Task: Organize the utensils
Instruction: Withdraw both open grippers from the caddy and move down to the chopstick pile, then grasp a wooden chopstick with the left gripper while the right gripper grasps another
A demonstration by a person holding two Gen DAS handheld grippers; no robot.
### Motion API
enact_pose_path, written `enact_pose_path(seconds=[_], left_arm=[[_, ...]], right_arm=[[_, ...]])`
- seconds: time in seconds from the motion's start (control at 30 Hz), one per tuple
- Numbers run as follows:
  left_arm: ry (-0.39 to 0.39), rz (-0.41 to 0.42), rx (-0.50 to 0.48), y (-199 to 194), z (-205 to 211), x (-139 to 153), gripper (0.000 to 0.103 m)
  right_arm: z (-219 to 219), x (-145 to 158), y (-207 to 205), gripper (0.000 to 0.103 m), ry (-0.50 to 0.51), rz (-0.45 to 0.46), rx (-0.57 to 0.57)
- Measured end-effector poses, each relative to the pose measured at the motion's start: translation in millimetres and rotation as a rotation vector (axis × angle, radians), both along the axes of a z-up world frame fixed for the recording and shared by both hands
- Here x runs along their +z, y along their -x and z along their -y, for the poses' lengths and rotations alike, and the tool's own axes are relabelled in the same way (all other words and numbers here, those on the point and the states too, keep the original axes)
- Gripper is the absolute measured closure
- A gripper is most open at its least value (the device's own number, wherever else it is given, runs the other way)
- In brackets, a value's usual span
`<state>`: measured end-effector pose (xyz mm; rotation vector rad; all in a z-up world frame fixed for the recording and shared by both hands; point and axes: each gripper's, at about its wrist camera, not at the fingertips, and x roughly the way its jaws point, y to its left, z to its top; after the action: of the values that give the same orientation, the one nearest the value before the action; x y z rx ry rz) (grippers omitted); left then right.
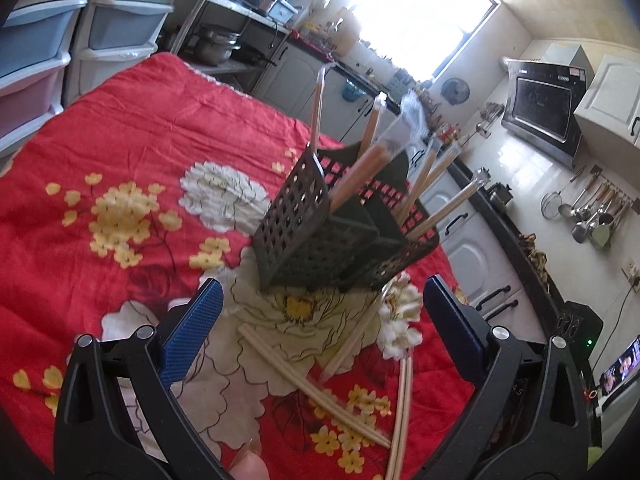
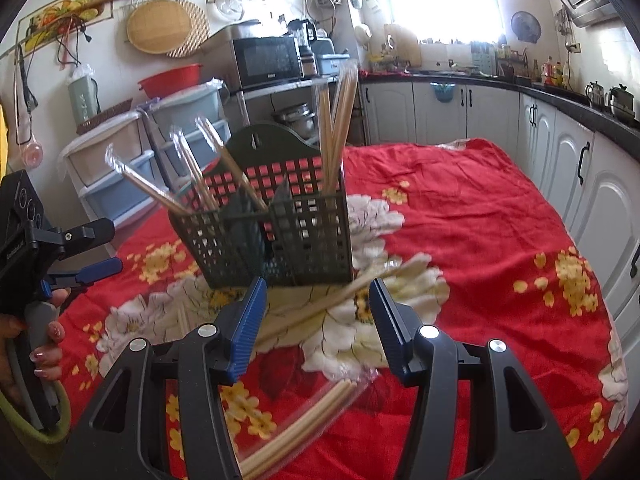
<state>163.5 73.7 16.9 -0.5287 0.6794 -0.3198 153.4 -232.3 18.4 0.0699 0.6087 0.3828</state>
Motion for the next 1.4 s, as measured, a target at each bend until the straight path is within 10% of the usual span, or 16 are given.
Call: enact_pose_path(seconds=[0.7,1.0,1.4], left_arm=[[-0.009,-0.109,-0.046,-4.0,15.6,-39.4,0.011],[0.056,-0.198,-0.069,-12.6,14.6,-63.9,0.029],[0.086,-0.244,-0.071,-22.4,16.6,-78.9,0.042]], right_arm=[[6.0,-44.0,2.0,0.052,0.000,-0.185,-0.012],[13.0,-66.1,-4.5,0.052,-0.042,-0.304,-0.030],[24.8,-74.0,-8.6,0.081,-0.093,-0.358,-0.059]])
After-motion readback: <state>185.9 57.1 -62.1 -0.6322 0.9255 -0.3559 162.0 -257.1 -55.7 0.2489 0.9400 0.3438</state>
